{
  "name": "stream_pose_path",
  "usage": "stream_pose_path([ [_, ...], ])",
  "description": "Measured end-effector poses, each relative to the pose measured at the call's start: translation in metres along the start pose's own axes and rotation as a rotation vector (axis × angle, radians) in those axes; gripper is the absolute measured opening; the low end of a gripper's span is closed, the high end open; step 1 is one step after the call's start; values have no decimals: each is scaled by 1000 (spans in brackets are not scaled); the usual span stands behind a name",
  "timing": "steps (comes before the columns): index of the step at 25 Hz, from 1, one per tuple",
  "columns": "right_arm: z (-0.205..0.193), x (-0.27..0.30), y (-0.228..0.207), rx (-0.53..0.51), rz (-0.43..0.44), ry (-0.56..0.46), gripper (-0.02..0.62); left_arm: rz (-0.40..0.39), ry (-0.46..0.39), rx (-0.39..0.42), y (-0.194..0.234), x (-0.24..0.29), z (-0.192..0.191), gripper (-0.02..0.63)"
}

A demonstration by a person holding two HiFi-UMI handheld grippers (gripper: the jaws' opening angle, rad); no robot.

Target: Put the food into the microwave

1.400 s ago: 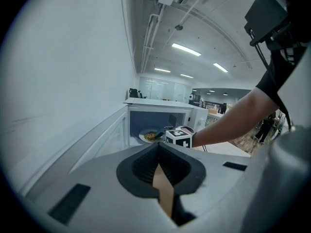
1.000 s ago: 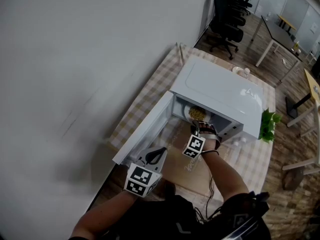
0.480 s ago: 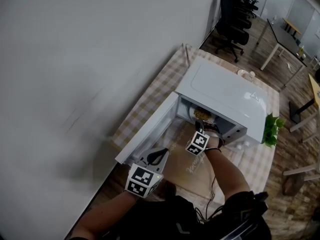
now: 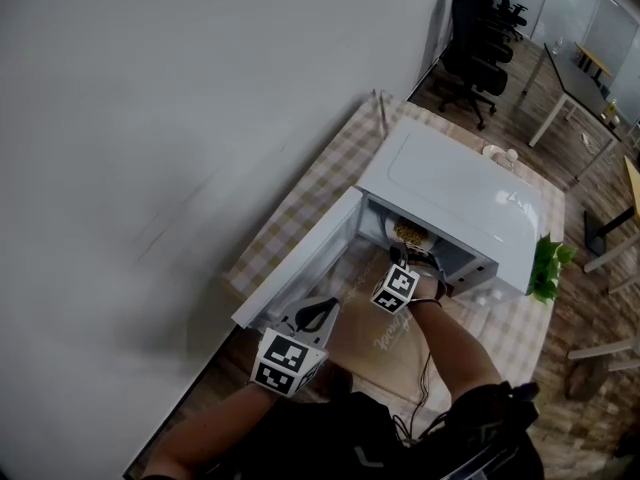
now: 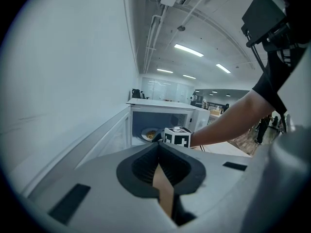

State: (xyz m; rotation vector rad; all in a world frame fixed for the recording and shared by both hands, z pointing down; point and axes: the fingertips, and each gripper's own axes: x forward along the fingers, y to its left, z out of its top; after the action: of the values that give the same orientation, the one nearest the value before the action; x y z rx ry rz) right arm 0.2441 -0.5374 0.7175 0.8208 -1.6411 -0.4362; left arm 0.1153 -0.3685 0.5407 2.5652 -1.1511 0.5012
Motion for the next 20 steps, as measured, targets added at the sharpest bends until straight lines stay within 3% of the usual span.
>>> stream_pose_path([
  [20, -5, -5, -16, 120, -14, 15, 8, -18, -29, 10, -4, -9, 11, 9],
])
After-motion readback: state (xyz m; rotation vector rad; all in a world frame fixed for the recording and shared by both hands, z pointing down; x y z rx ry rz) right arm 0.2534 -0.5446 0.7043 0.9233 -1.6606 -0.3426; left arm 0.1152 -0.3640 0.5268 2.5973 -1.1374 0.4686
